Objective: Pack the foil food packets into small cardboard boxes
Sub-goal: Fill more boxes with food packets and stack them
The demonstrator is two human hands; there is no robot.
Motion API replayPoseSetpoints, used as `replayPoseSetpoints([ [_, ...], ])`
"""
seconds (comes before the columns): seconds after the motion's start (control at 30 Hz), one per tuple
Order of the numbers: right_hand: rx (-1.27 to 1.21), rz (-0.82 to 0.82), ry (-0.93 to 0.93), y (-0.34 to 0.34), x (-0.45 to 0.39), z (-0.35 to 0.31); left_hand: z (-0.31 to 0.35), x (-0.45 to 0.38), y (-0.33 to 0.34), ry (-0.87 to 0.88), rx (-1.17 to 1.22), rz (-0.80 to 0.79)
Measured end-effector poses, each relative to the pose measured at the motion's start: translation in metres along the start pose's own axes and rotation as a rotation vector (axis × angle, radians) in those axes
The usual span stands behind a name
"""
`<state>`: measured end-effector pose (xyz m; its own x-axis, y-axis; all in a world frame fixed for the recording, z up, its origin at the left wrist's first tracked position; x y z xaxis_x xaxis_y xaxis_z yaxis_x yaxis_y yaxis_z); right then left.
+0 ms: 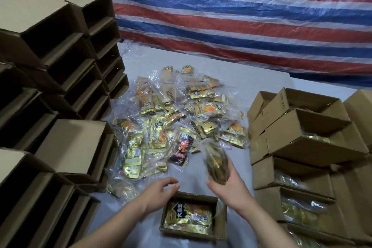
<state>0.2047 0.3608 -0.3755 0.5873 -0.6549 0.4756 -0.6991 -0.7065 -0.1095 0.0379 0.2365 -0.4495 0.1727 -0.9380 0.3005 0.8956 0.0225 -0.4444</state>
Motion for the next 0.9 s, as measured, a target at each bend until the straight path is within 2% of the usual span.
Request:
replayPoseSetpoints([
  [0.17, 0.348, -0.278, 0.006, 0.040, 0.017, 0.014, -0.014, 0.001, 0.011, -0.063, 0.102, 0.008],
  [0.27, 0.623, -0.394, -0.081, 0.063, 0.023, 0.017, -0.010, 0.002, 0.016, -0.083, 0.319, 0.030],
  [0.37, 0.813, -0.459, -0.171, 0.081, 0.024, 0.023, -0.009, 0.000, 0.014, -0.086, 0.323, 0.056],
  [0.57, 0.949, -0.466, -0.127, 0.088, 0.009, 0.043, -0.021, 0.001, 0.018, -0.085, 0.333, 0.051],
  [0.7, 1.418, -0.409, -0.091, 0.089, -0.012, 0.078, -0.023, -0.004, 0.017, -0.051, 0.301, 0.061],
  [0.77, 1.572, -0.364, -0.048, 0.094, -0.020, 0.090, -0.020, -0.005, 0.019, -0.024, 0.269, 0.076],
  [0.83, 1.554, -0.349, -0.006, 0.096, -0.025, 0.095, -0.020, -0.005, 0.020, -0.026, 0.293, 0.102],
  [0.9, 1.362, -0.380, 0.053, 0.092, -0.025, 0.097, -0.020, -0.005, 0.020, -0.022, 0.289, 0.115],
])
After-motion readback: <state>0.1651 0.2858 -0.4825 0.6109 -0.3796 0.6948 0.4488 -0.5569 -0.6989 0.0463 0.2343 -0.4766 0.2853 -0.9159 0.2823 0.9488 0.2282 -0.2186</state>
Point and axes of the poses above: each hand's wrist, its own x-axis away from the middle knuckle, its own y-axis out of the palm, z = x × y, the point moved 9 cm from there along -x, towards the middle knuckle, and after that the axes turned 13 degrees about y, right-handed, at the moved point
